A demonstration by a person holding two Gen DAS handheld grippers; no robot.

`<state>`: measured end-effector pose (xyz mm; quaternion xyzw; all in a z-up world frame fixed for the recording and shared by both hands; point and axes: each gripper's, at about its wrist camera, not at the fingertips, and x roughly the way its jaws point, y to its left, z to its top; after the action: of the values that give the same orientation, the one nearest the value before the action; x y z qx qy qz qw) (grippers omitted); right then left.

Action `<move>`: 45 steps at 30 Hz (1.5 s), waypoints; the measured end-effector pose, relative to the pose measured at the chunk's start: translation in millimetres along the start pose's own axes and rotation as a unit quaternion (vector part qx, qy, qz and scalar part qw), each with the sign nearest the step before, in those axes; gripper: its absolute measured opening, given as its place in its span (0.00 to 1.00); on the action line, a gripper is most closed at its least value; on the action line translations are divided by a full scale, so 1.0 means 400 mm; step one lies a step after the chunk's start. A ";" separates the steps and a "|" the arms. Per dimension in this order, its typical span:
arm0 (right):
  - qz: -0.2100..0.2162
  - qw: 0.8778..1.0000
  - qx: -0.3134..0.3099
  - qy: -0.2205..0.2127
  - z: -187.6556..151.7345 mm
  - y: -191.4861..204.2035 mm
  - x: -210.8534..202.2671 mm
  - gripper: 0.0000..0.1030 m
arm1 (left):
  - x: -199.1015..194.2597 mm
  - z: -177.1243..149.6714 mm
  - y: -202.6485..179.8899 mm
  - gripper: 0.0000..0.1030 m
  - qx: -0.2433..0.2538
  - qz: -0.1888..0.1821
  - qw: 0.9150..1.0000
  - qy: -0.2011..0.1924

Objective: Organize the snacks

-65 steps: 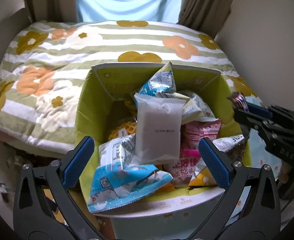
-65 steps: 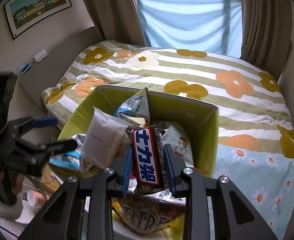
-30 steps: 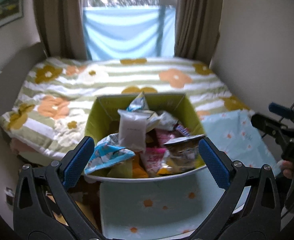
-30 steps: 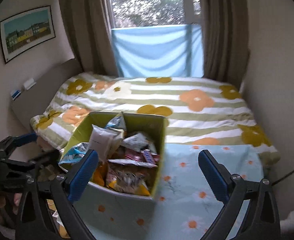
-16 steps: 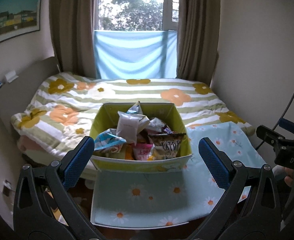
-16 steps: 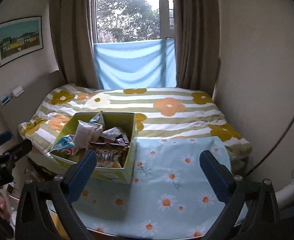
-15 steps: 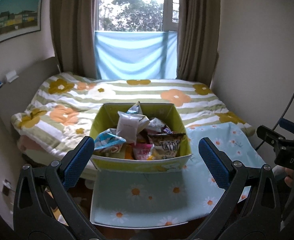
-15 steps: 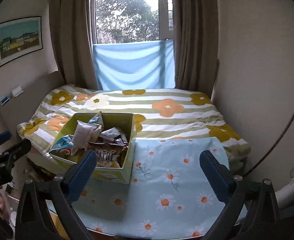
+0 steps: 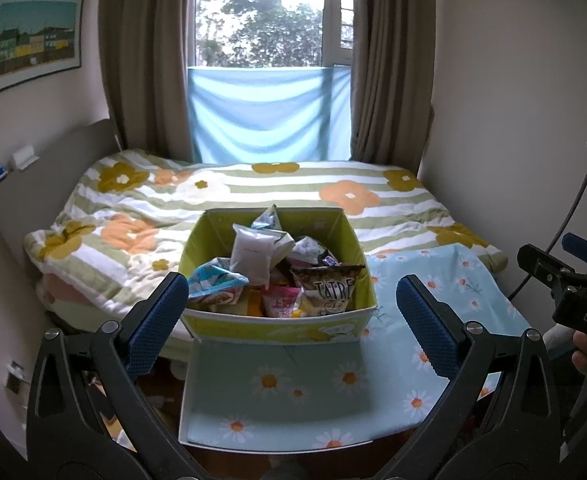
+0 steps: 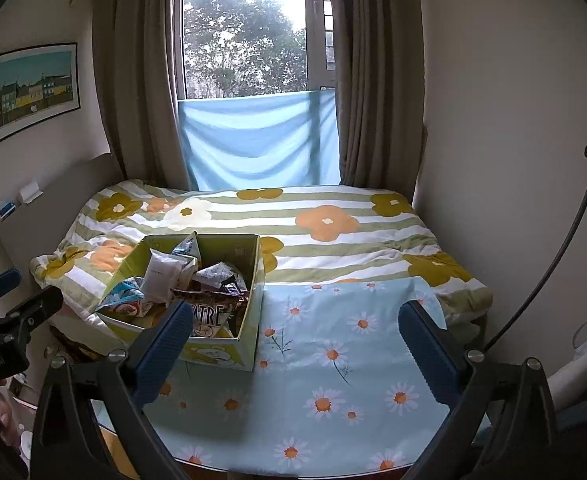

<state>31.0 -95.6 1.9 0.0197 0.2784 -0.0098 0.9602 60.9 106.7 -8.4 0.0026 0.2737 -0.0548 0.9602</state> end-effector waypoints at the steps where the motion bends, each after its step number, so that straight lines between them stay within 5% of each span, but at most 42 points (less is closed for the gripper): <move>1: 0.000 1.000 -0.001 -0.001 -0.001 -0.001 -0.001 0.99 | 0.001 0.000 -0.001 1.00 0.000 0.000 1.000 0.000; 45: -0.009 1.000 0.005 0.002 -0.001 0.002 -0.005 0.99 | 0.007 0.002 -0.014 1.00 0.004 -0.006 1.000 -0.004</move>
<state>29.3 -94.6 2.6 0.0223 0.2807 -0.0204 0.9593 63.2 100.9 -9.0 0.0047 0.2700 -0.0613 0.9609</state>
